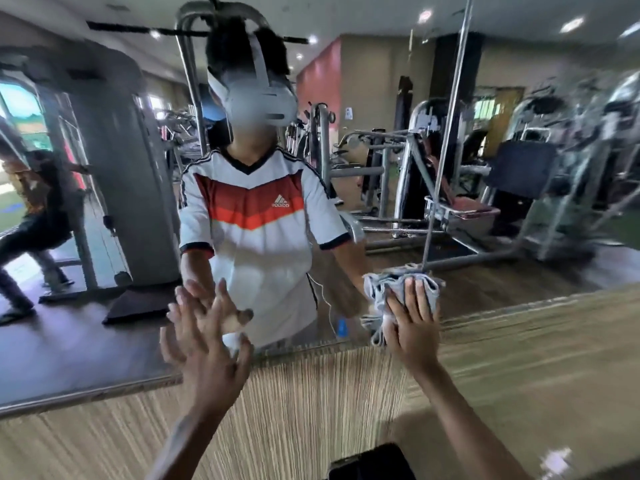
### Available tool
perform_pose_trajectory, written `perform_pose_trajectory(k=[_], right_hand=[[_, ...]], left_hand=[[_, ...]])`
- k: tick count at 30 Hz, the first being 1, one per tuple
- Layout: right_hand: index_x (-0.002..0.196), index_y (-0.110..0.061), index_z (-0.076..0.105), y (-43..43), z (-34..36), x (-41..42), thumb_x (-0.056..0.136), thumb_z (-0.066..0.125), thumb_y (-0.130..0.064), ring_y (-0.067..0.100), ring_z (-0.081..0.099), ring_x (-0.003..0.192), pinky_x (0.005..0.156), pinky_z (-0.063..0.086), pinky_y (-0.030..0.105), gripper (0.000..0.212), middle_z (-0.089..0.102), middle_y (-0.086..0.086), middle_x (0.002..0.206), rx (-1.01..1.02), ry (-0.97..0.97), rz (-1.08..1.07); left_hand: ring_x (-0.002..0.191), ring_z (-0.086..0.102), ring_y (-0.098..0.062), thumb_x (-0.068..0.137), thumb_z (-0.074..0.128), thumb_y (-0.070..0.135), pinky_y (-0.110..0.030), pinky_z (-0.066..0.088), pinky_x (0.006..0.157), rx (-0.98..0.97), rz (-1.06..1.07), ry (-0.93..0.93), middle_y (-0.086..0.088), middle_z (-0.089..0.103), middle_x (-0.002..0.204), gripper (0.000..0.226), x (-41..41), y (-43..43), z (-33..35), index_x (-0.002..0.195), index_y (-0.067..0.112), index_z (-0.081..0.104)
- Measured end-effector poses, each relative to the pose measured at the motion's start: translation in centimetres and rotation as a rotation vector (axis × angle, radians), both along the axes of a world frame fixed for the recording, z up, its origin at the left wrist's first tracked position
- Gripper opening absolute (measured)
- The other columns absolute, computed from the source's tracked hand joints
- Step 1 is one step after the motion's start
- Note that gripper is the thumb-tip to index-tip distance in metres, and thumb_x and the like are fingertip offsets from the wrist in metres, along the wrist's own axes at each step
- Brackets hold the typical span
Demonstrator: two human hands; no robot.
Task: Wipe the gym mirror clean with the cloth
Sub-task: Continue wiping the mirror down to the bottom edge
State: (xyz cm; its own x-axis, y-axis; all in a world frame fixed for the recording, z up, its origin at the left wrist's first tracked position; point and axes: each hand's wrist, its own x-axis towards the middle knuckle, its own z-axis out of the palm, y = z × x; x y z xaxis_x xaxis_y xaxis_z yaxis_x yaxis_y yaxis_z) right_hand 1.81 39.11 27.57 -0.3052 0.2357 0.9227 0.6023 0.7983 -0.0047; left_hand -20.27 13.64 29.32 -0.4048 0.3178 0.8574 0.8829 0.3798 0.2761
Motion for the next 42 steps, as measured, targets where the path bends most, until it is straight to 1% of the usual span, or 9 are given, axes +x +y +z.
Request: perform_pose_trajectory(k=[4, 11, 17, 22, 28, 32, 35, 40, 42], right_hand=[[0.147, -0.009, 0.035, -4.1, 3.2, -5.9, 0.097, 0.036, -0.035, 0.027, 0.008, 0.153, 0.123, 0.004, 0.044, 0.057, 0.027, 0.023, 0.154, -0.216, 0.380, -0.026], [0.149, -0.015, 0.030, -0.8, 0.3, -2.7, 0.104, 0.021, -0.039, 0.020, 0.005, 0.154, 0.124, 0.004, 0.038, 0.052, 0.003, 0.002, 0.167, -0.025, 0.117, -0.040], [0.152, -0.004, 0.030, -3.3, 6.3, -6.8, 0.101, 0.035, -0.032, 0.036, 0.016, 0.150, 0.122, 0.010, 0.053, 0.058, 0.017, 0.017, 0.160, -0.352, 0.662, -0.014], [0.156, -0.025, 0.022, -2.6, -0.5, -5.1, 0.105, 0.020, -0.040, 0.023, 0.011, 0.153, 0.122, 0.013, 0.048, 0.054, 0.007, 0.004, 0.167, -0.026, 0.111, 0.039], [0.152, -0.005, 0.027, -2.3, 4.6, -5.8, 0.098, 0.034, -0.031, 0.032, 0.012, 0.151, 0.118, 0.018, 0.061, 0.060, 0.018, 0.022, 0.160, -0.399, 0.679, -0.042], [0.153, -0.018, 0.024, -4.7, 2.6, -8.1, 0.100, 0.031, -0.034, 0.026, 0.010, 0.153, 0.123, 0.005, 0.052, 0.056, 0.012, 0.008, 0.165, -0.121, 0.326, 0.056], [0.148, -0.023, 0.033, -2.7, -0.7, -5.7, 0.102, 0.027, -0.037, 0.022, 0.016, 0.152, 0.120, 0.016, 0.054, 0.049, 0.013, 0.002, 0.166, 0.039, 0.136, 0.028], [0.153, -0.009, 0.024, -2.7, 6.4, -6.8, 0.097, 0.037, -0.033, 0.035, 0.016, 0.150, 0.117, 0.018, 0.063, 0.062, 0.022, 0.021, 0.160, -0.300, 0.643, -0.040], [0.154, -0.009, 0.023, -3.9, 8.6, -8.4, 0.102, 0.033, -0.039, 0.033, 0.014, 0.151, 0.120, 0.012, 0.059, 0.061, 0.019, 0.019, 0.161, -0.284, 0.667, -0.008]], left_hand=[[0.155, -0.008, -0.033, 0.090, 0.047, 0.033, -0.050, -0.011, 0.121, -0.074, -0.121, 0.239, -0.012, -0.010, 0.168, 0.067, 0.6, 3.4, 5.6, 0.153, 0.015, 0.031], [0.154, 0.017, -0.032, 0.091, 0.051, 0.031, -0.057, 0.010, 0.118, -0.031, 0.033, 0.521, -0.019, 0.021, 0.164, 0.064, 0.6, 7.0, 9.1, 0.153, 0.021, 0.039], [0.151, 0.025, -0.033, 0.093, 0.049, 0.035, -0.057, 0.018, 0.119, 0.016, 0.079, 0.595, -0.016, 0.022, 0.164, 0.064, 0.0, 7.8, 8.1, 0.154, 0.019, 0.039], [0.151, 0.026, -0.033, 0.092, 0.050, 0.033, -0.057, 0.019, 0.119, 0.032, 0.070, 0.604, -0.018, 0.028, 0.162, 0.063, -0.4, 7.8, 7.8, 0.153, 0.019, 0.041], [0.151, 0.025, -0.036, 0.093, 0.047, 0.037, -0.060, 0.023, 0.117, 0.028, 0.084, 0.625, -0.019, 0.026, 0.162, 0.065, -0.4, 8.0, 7.6, 0.155, 0.018, 0.038], [0.151, 0.025, -0.035, 0.095, 0.046, 0.037, -0.061, 0.025, 0.115, 0.039, 0.061, 0.628, -0.019, 0.027, 0.162, 0.062, -0.5, 7.8, 7.7, 0.153, 0.017, 0.041], [0.150, 0.027, -0.035, 0.095, 0.047, 0.037, -0.061, 0.026, 0.115, 0.047, 0.046, 0.625, -0.019, 0.028, 0.162, 0.059, -0.5, 7.9, 7.7, 0.151, 0.017, 0.045], [0.152, 0.023, -0.034, 0.096, 0.045, 0.038, -0.058, 0.021, 0.117, 0.045, 0.046, 0.618, -0.018, 0.024, 0.163, 0.060, -0.3, 8.0, 7.7, 0.152, 0.017, 0.043], [0.152, 0.022, -0.033, 0.096, 0.045, 0.038, -0.057, 0.019, 0.118, 0.045, 0.033, 0.615, -0.018, 0.025, 0.162, 0.060, -0.4, 7.9, 7.6, 0.152, 0.018, 0.042]])
